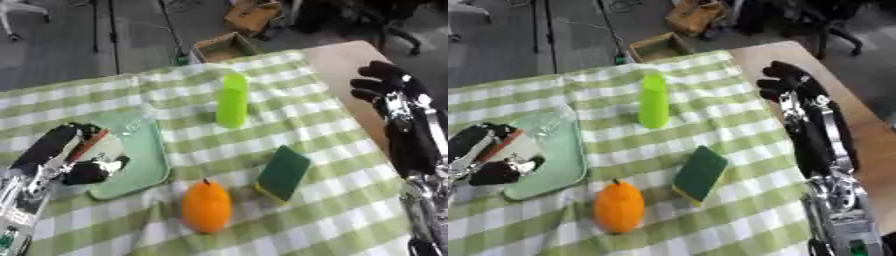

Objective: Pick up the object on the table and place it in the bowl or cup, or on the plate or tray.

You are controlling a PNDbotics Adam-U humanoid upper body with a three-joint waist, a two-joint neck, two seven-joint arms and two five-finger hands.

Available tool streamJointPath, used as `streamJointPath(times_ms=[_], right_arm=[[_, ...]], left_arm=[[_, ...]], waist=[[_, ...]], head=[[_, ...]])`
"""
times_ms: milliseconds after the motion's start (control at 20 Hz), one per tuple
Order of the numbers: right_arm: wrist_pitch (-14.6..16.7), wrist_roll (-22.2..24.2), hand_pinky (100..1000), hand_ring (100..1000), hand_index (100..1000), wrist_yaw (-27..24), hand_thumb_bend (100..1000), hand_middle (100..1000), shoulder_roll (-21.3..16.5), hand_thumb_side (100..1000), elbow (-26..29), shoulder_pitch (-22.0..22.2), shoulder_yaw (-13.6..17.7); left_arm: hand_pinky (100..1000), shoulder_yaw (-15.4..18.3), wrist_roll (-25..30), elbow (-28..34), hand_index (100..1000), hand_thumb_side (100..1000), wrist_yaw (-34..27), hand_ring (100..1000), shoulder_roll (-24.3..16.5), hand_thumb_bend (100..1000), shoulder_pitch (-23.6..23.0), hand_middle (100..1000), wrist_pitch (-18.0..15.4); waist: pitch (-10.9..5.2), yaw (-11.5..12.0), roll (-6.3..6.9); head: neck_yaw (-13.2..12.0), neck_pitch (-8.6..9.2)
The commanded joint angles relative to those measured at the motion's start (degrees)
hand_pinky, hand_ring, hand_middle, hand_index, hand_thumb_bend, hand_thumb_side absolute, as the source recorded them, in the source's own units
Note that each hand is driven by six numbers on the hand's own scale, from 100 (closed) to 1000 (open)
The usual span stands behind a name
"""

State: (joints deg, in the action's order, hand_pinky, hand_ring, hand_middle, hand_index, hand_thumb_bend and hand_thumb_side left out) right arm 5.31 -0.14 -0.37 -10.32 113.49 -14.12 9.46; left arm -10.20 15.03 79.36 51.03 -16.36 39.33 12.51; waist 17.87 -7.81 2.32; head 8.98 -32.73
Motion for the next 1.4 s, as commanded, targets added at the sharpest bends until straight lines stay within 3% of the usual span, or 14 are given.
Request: streamJointPath(times_ms=[50, 100, 300, 550, 800, 850, 1050, 1400], right_arm=[[0.1, 0.2, 797, 771, 840, -0.5, 100, 765, -0.6, 642, 1.1, -0.4, -0.1], [0.1, 0.2, 797, 771, 840, -0.5, 100, 765, -0.6, 641, 1.1, -0.4, -0.1], [0.1, 0.2, 797, 771, 840, -0.5, 100, 765, -0.5, 640, 1.1, -0.5, -0.1], [0.0, 0.2, 797, 771, 840, -0.5, 100, 765, -0.5, 640, 1.1, -0.4, -0.1], [0.0, 0.2, 797, 771, 840, -0.5, 100, 765, -0.5, 639, 1.1, -0.4, -0.1], [0.0, 0.2, 797, 771, 840, -0.5, 100, 764, -0.5, 639, 1.1, -0.4, -0.1], [0.0, 0.2, 797, 771, 839, -0.4, 100, 764, -0.6, 638, 1.1, -0.4, -0.1], [0.0, 0.3, 797, 770, 839, -0.4, 100, 764, -0.6, 638, 1.1, -0.4, -0.1]], left_arm=[[609, 0.1, -3.1, 1.1, 795, 815, 0.0, 521, 0.0, 554, 1.3, 609, 0.7], [638, 0.0, -4.0, 1.2, 804, 846, 0.0, 573, 0.1, 566, 1.4, 656, 1.1], [670, -0.4, -4.7, 1.4, 814, 898, 0.8, 618, 0.1, 546, 1.3, 693, 1.4], [725, -0.7, 1.2, 0.1, 822, 948, 2.7, 716, 0.2, 534, 1.1, 765, 0.7], [794, -0.3, 7.0, -0.9, 833, 924, 6.5, 807, 0.2, 646, 1.4, 836, -0.2], [848, 0.0, 7.4, -0.8, 876, 881, 7.7, 856, 0.2, 740, 1.4, 888, -0.1], [899, 0.5, 6.8, 0.1, 934, 858, 11.8, 897, 0.3, 807, 1.6, 947, 0.6], [904, 1.8, 1.1, 4.5, 929, 887, 13.9, 887, 0.6, 776, 1.0, 943, 2.6]], waist=[[-7.51, -0.1, -0.41], [-7.53, -0.1, -0.41], [-7.57, -0.1, -0.41], [-7.61, 0.1, -0.43], [-7.65, 0.3, -0.50], [-7.66, 0.3, -0.51], [-7.67, 0.5, -0.53], [-7.61, 0.8, -0.63]], head=[[-0.2, 0.01], [-0.2, 0.02], [-0.2, 0.10], [-0.1, 0.07], [-0.2, 0.07], [-0.1, 0.06], [-0.1, 0.04], [0.0, -0.01]])
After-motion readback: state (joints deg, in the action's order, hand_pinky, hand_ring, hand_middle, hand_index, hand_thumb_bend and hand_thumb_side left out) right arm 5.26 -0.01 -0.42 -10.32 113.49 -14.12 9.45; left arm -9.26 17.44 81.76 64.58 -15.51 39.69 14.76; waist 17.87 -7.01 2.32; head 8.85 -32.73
